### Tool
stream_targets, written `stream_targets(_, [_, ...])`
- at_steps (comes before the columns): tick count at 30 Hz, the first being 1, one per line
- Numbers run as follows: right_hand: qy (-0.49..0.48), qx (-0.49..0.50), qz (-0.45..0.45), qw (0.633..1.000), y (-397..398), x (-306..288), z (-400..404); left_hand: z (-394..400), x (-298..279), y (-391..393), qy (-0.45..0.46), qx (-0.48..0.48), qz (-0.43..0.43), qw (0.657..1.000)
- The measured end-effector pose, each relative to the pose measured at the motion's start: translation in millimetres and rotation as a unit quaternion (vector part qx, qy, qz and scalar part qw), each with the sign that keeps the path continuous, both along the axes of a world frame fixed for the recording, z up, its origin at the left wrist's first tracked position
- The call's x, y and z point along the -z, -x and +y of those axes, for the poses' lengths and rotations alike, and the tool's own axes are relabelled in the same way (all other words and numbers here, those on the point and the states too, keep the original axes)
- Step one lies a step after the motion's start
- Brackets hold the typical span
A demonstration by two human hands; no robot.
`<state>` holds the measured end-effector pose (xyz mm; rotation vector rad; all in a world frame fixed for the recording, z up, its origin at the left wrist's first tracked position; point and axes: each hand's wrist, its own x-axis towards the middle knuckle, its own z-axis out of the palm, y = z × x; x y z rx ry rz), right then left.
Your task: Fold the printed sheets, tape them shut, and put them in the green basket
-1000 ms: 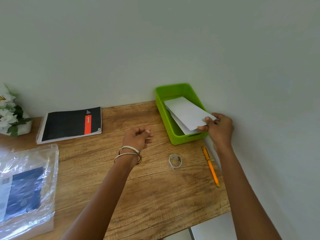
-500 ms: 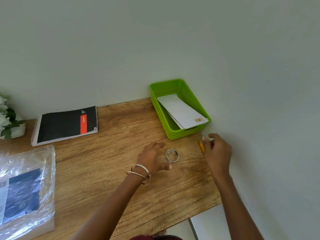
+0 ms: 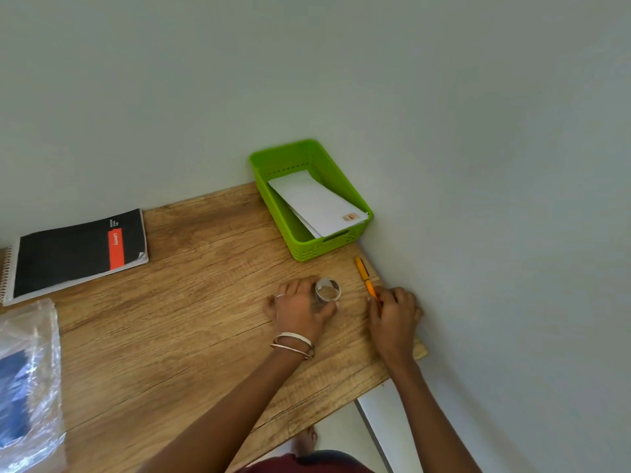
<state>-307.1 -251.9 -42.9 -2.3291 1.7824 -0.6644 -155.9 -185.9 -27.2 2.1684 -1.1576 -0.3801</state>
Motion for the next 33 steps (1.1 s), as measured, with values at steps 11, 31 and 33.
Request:
stream_targets(11, [0.019, -0.034, -0.07, 0.997, 3, 3, -1, -24, 15, 31, 0.005, -0.025, -0.024, 0.999])
stream_targets(31, [-0.054, -0.053, -0.117, 0.99, 8, -3, -2, -11, 3, 22, -0.024, -0.005, 0.026, 0.999])
stream_targets(33, [-0.051, -0.045, -0.144, 0.987, 11, -7, -3, -8, -3, 18, 0.001, -0.022, 0.03, 0.999])
